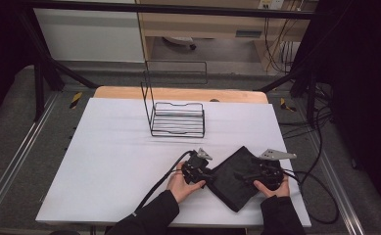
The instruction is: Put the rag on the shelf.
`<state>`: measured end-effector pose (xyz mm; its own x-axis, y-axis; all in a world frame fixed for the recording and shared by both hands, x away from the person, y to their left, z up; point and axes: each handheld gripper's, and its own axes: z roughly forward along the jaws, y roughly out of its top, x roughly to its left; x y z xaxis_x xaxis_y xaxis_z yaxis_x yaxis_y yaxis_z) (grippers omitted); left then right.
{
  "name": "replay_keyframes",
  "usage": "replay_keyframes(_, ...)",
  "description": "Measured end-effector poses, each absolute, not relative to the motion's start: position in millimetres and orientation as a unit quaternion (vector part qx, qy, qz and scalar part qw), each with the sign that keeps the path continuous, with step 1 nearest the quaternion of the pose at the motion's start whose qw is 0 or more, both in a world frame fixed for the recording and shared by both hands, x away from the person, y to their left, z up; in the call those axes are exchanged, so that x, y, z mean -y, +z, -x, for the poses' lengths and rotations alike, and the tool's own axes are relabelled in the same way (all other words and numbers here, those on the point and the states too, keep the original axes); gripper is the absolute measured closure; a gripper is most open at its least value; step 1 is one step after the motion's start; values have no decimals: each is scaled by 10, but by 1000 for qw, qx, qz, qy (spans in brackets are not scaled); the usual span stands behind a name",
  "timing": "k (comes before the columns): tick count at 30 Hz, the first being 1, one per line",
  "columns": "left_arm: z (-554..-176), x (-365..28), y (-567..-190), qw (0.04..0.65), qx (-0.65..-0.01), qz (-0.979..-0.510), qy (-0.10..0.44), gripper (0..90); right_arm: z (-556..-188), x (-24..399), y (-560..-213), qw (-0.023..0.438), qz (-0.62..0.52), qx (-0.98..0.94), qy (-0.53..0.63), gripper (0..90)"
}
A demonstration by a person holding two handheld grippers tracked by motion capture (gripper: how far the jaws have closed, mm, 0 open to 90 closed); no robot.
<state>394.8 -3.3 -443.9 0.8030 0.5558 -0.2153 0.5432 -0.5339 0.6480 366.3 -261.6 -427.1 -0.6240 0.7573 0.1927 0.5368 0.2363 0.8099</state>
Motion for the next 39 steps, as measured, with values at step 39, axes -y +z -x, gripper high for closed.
replay_keyframes(39, -4006, 77, -4349, 357, -320, -877, -12, 816, -3668, 2633, -4257, 120, -413, -774, 464, 15)
